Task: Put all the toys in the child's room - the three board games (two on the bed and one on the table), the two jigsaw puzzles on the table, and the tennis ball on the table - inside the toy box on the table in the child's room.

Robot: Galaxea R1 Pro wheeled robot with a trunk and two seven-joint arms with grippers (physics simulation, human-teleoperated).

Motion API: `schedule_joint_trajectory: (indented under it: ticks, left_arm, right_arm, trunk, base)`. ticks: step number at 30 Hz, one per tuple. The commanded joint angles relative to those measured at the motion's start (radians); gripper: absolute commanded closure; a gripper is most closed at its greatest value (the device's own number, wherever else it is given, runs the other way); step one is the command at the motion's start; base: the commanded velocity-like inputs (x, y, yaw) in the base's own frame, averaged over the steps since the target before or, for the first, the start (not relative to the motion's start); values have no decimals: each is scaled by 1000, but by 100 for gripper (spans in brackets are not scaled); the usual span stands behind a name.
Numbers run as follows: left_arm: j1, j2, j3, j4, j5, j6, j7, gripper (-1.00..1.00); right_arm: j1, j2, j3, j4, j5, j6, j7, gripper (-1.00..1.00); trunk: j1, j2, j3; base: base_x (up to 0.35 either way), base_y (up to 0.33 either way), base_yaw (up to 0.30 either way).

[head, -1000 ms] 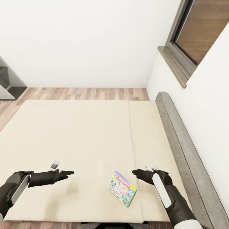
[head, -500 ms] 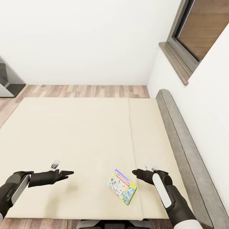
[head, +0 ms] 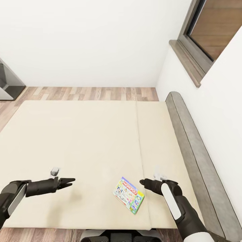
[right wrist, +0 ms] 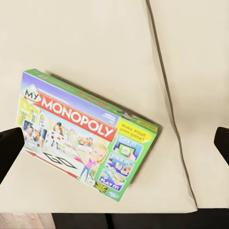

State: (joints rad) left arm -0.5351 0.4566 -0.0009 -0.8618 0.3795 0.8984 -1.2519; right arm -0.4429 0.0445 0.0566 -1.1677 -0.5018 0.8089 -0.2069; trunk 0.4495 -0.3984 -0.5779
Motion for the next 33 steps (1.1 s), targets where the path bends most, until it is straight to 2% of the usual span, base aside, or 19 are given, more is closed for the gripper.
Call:
schedule_joint_trajectory:
  ticks: [1,2,4,7,10,13,22,29,33]
  left_arm:
    - [0,12,1,-1,2,8,-65,-100]
    - [0,18,1,-1,1,7,-98,-100]
    - [0,55,4,-2,-1,7,-229,-100]
    - [-1,93,7,-3,4,0,-313,-100]
    - [-1,107,18,-3,7,-13,-319,-100]
    - [-2,116,45,-3,9,-26,-319,-100]
    - [-2,118,59,-3,9,-34,-319,-100]
    - [-2,112,58,-3,3,-35,-319,-100]
    - [-2,110,56,-3,2,-36,-319,-100]
  right_arm:
    - [0,0,1,-1,-11,3,-10,-100]
    - [0,0,1,-1,-11,3,-10,-100]
    - [0,0,1,-1,-11,3,-10,-100]
    - [0,1,1,-1,-11,3,-9,-100]
    - [0,1,2,-1,-11,3,-9,-100]
    - [0,1,2,-1,-11,3,-9,-100]
    - [0,0,1,-3,-11,4,-6,-100]
    - [0,-2,-2,-3,-11,4,66,-100]
    - [0,-18,-5,-3,-11,2,123,-100]
  trunk:
    - [0,-2,-3]
    - [0,-2,-5]
    - [0,-2,-8]
    - [0,-2,-13]
    - [0,-2,-18]
    - [0,-2,-23]
    - [0,-2,-38]
    - [0,-2,-49]
    - [0,-2,-56]
  base:
    - [0,0,0]
    - [0,0,0]
    - [0,0,0]
    - [0,0,0]
    - [0,0,0]
    - [0,0,0]
    - [0,0,0]
    - [0,0,0]
    - [0,0,0]
